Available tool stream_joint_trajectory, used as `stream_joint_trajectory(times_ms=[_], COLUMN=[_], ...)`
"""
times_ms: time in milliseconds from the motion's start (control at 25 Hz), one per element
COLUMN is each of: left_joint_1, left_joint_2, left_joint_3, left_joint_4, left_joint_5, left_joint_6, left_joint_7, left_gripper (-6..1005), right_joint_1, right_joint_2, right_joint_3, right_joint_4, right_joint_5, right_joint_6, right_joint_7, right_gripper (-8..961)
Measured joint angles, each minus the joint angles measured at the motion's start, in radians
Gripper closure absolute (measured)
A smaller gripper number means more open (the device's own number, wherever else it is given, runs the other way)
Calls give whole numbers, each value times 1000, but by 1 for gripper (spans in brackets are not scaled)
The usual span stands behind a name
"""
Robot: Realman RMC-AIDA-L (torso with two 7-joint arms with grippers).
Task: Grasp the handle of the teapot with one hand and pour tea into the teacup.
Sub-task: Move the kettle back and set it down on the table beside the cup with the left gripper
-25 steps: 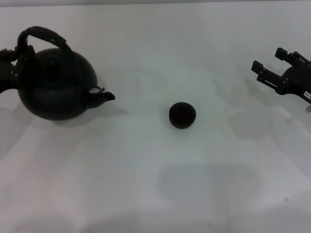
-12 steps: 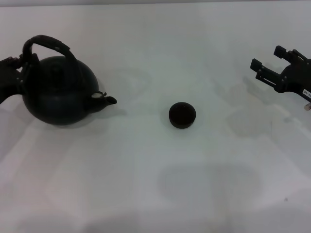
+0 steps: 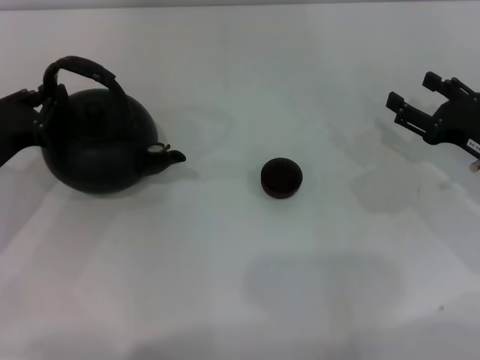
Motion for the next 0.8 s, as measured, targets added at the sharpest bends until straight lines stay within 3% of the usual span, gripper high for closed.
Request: stream_joint_trajectory(times_ms=[800], left_joint_1=[-11], left_joint_2=[4], left_joint_3=[-3], left_joint_4=[-3], left_joint_5=[3], left_joint_6=[-35], left_joint_7=[-5], left_gripper=[773], right_joint_1=[2], right_joint_2=[0], right_joint_3=[6], right_joint_4=[3], right_joint_5=[0], right_joint_6=[-5], right_joint_7=[0], right_gripper=[109])
